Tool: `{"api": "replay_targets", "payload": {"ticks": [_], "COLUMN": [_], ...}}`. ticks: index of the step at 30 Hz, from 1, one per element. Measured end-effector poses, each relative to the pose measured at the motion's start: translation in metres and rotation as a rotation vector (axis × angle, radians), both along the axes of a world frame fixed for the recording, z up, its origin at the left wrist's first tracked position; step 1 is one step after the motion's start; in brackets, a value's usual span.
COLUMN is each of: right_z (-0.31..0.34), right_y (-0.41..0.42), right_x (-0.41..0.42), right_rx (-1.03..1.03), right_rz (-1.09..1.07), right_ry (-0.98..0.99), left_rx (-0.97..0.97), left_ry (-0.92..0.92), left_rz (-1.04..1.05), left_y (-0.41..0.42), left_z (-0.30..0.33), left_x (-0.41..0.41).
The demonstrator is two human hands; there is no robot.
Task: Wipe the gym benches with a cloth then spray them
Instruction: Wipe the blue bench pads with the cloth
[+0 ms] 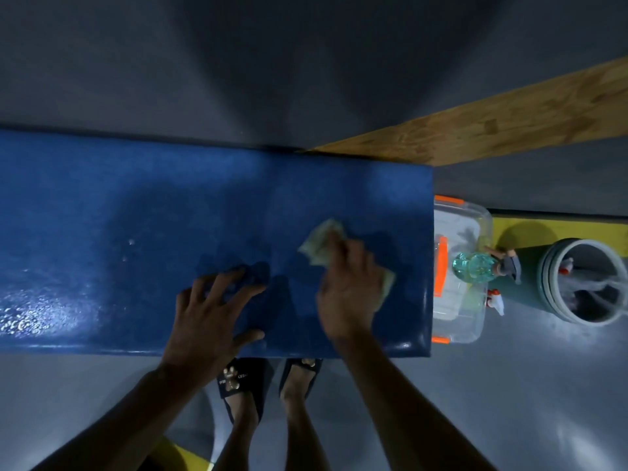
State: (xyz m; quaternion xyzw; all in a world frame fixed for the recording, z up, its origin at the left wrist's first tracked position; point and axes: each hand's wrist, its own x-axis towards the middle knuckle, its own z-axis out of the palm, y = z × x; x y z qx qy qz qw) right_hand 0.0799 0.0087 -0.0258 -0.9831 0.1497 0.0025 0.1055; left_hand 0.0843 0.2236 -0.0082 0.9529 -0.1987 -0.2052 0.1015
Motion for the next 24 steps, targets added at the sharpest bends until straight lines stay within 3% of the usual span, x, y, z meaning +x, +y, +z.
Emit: {"api": "replay_targets", "payload": {"ticks": [4, 6, 11, 15, 16, 18, 21, 24], "right_z": [0.005, 0.001, -0.007, -0.008, -0.008, -0.008, -0.001, 0.005], "right_y": [0.0, -0.046, -0.14, -0.101, -0.08, -0.036, 0.011, -0.021], "right_x": [-0.023, -0.021, 0.012, 0.058, 0.069, 0.082, 0.084, 0.089], "right_rx": [0.046, -0.034, 0.047, 0.204, 0.216, 0.238, 0.206, 0.062], "right_rz": [0.513, 0.564, -0.083, -0.675, -0.716, -0.497, 0.087, 0.563], "right_ry": [-0.001, -0.025, -0.008, -0.086, -0.117, -0.196, -0.082, -0.025], "left_rx": [0.001, 0.028, 0.073, 0.087, 0.096, 0.113, 0.131, 0.124], "left_ry": [-0.056, -0.073, -0.064, -0.053, -0.048, -0.03, -0.025, -0.035], "left_rz": [0.063, 0.07, -0.011, 0.021, 0.02, 0.014, 0.008, 0.0], "left_y": [-0.003, -0.005, -0.01, -0.016, -0.017, -0.017, -0.015, -0.015], "left_z": [0.003, 0.002, -0.006, -0.003, -0.003, -0.002, -0.002, -0.003], "left_x": [0.027, 0.043, 0.053, 0.05, 0.051, 0.053, 0.055, 0.057]}}
